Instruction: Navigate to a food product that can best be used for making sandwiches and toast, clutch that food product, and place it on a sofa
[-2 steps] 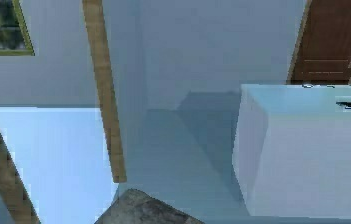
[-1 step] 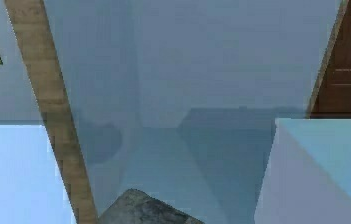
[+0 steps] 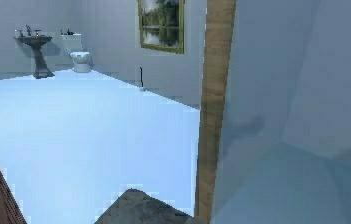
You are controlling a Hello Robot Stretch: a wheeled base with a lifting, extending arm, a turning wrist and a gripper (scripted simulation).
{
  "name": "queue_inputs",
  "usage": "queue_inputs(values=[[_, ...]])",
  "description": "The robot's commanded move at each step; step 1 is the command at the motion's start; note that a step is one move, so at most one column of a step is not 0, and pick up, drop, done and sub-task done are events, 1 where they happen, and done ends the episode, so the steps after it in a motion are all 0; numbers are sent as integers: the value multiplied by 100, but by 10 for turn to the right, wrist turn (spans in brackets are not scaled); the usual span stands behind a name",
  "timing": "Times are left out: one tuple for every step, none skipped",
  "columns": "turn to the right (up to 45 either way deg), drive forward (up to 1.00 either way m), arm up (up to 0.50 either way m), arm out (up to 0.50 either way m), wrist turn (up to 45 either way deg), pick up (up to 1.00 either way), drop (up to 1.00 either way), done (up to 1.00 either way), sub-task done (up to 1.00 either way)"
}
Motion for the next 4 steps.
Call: queue_inputs(values=[[0,30,0,0,0,0,0,0,0],[-90,0,0,0,0,0,0,0,0],[0,20,0,0,0,0,0,0,0],[-330,0,0,0,0,0,0,0,0]])
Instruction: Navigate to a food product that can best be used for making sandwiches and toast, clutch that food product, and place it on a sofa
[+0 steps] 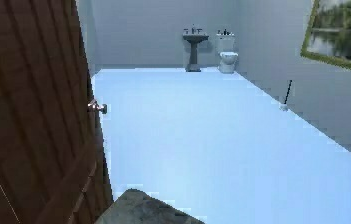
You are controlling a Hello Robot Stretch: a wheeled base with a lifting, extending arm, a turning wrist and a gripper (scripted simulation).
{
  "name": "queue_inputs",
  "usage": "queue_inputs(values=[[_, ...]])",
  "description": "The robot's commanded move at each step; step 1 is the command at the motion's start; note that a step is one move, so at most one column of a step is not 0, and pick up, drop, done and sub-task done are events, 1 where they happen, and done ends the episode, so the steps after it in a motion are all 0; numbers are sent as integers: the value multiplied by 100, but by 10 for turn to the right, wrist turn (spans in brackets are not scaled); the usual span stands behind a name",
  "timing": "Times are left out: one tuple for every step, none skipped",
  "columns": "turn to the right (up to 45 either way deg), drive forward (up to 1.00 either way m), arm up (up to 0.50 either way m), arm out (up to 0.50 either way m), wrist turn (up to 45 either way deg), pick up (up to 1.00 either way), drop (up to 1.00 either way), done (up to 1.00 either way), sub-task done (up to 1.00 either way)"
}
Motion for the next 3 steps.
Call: queue_inputs(values=[[0,100,0,0,0,0,0,0,0],[-120,0,0,0,0,0,0,0,0],[0,20,0,0,0,0,0,0,0]])
